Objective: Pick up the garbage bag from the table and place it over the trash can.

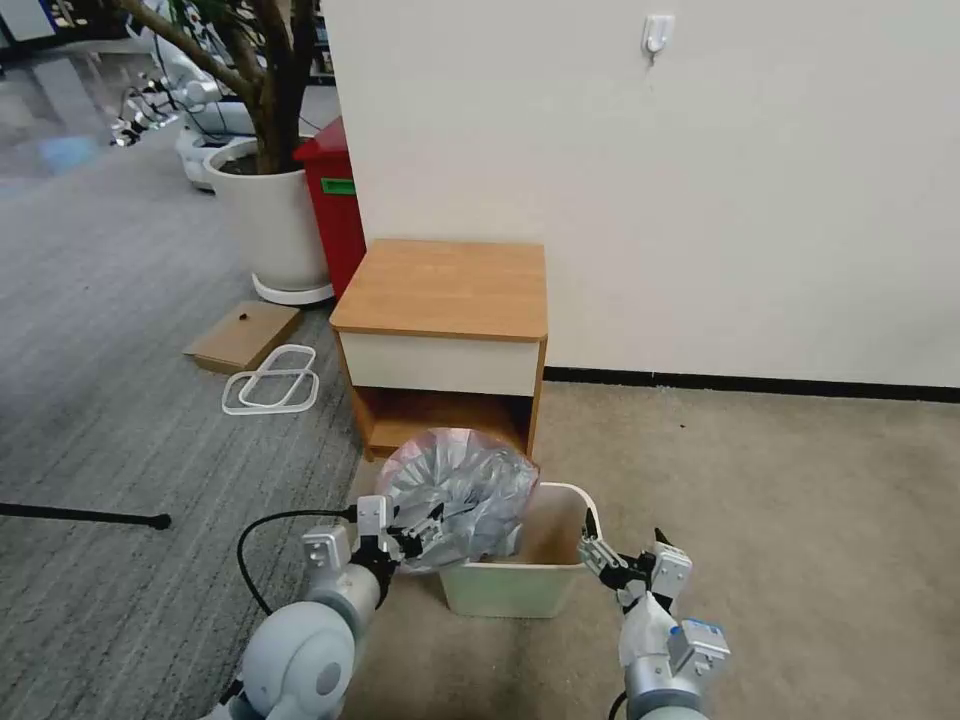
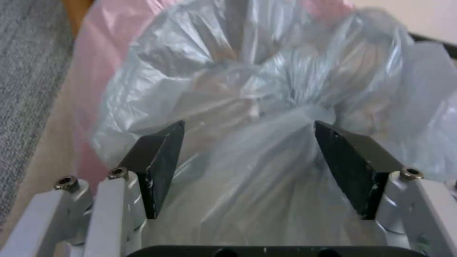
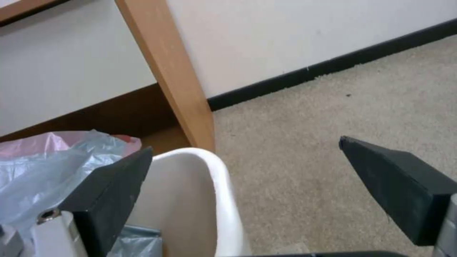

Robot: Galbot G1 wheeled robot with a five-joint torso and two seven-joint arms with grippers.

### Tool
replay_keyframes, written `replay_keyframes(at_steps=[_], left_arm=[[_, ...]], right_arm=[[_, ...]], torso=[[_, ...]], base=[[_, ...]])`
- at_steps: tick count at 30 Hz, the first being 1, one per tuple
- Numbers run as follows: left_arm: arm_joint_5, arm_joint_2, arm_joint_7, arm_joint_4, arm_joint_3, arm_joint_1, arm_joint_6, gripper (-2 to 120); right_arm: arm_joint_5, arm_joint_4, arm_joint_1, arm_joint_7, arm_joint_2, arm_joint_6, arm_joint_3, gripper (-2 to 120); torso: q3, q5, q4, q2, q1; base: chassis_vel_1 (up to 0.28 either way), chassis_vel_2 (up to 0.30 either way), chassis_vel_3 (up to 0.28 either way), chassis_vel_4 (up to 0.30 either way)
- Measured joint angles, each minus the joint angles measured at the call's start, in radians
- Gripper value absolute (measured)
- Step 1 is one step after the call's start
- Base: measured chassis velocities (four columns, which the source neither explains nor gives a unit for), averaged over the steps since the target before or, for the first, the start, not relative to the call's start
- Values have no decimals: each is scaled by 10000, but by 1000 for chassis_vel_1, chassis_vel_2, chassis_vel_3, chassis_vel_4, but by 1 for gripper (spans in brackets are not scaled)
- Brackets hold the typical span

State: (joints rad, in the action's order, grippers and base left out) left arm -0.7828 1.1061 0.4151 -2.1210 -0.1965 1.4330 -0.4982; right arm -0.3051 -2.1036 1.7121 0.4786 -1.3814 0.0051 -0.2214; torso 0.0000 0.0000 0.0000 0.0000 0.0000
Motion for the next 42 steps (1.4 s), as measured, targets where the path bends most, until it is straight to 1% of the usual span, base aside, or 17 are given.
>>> replay_keyframes(at_steps=[8, 13, 14, 15, 17, 18, 19, 21, 22, 24, 26, 27, 33, 35, 36, 38, 42], left_arm=[[-236, -170, 317, 132, 403, -441, -290, 72], [-821, -226, 821, 248, 598, -888, -624, 72], [-1146, -268, 1073, 252, 649, -1013, -794, 68], [-1146, -268, 1073, 252, 649, -1013, -794, 68], [-1419, -297, 1319, 252, 682, -1117, -920, 59], [-1419, -297, 1319, 252, 682, -1117, -920, 59], [-1689, -349, 1615, 252, 722, -1258, -1076, 56], [-1897, -507, 1788, 241, 747, -1401, -1202, 49], [-1897, -507, 1788, 241, 747, -1401, -1202, 49], [-2246, -652, 2066, 260, 851, -1570, -1415, 37], [-2345, -660, 2171, 301, 901, -1628, -1454, 35], [-2573, -656, 2416, 415, 1025, -1792, -1533, 34], [-3069, -651, 2856, 640, 1328, -2273, -1728, 33], [-3467, -674, 3188, 783, 1478, -2542, -1851, 33], [-3467, -674, 3188, 783, 1478, -2542, -1851, 33], [-4070, -668, 3710, 948, 1638, -2859, -1964, 33], [-4429, -658, 4017, 1097, 1805, -3136, -2076, 33]], right_arm=[[-21, 88, -12, 17, 33, 62, -18, 100], [-39, 178, -66, 45, 46, 73, -56, 100], [-47, 185, -82, 52, 47, 73, -60, 100], [-47, 185, -82, 52, 47, 73, -60, 100], [-52, 191, -94, 58, 46, 74, -65, 100], [-52, 191, -94, 58, 46, 74, -65, 100], [-57, 201, -111, 69, 40, 74, -72, 100], [-75, 227, -146, 93, 29, 74, -86, 100], [-75, 227, -146, 93, 29, 74, -86, 100], [-103, 295, -188, 112, 16, 72, -94, 100], [-107, 316, -197, 117, 12, 72, -97, 100], [-114, 368, -216, 121, 8, 72, -99, 100], [-165, 493, -311, 134, 3, 72, -136, 100], [-192, 545, -345, 143, -4, 72, -147, 100], [-192, 545, -345, 143, -4, 72, -147, 100], [-221, 606, -369, 149, -5, 72, -167, 100], [-259, 659, -401, 157, -1, 73, -203, 100]], torso=[[0, 0, 0, 0, 0], [0, 0, 0, 0, 0], [0, 0, 0, 0, 0], [0, 0, 0, 0, 0], [0, 0, 0, 0, 0], [0, 0, 0, 0, 0], [0, 0, 0, 0, 0], [0, 0, 0, -1, 0], [0, 0, 0, -1, 0], [0, 1, 0, 0, -1], [0, 0, 0, 0, 0], [0, 0, 0, 0, -1], [0, 0, 0, 0, 0], [0, 0, 0, 0, 0], [0, 0, 0, 0, 0], [-1, 0, -1, 0, 0], [-1, 0, 0, 0, 0]], base=[[0, 0, 0, 0], [0, 0, 0, 0], [0, 0, 0, 0], [0, 0, 0, 0], [0, 0, 0, 0], [0, 0, 0, 0], [0, 0, 0, 0], [0, 0, 0, 0], [0, 0, 0, 0], [0, 0, 0, 0], [0, 0, 0, 0], [0, 0, 0, 0], [0, 0, 0, 0], [0, 0, 0, 0], [0, 0, 0, 0], [0, 0, 0, 0], [0, 0, 0, 0]])
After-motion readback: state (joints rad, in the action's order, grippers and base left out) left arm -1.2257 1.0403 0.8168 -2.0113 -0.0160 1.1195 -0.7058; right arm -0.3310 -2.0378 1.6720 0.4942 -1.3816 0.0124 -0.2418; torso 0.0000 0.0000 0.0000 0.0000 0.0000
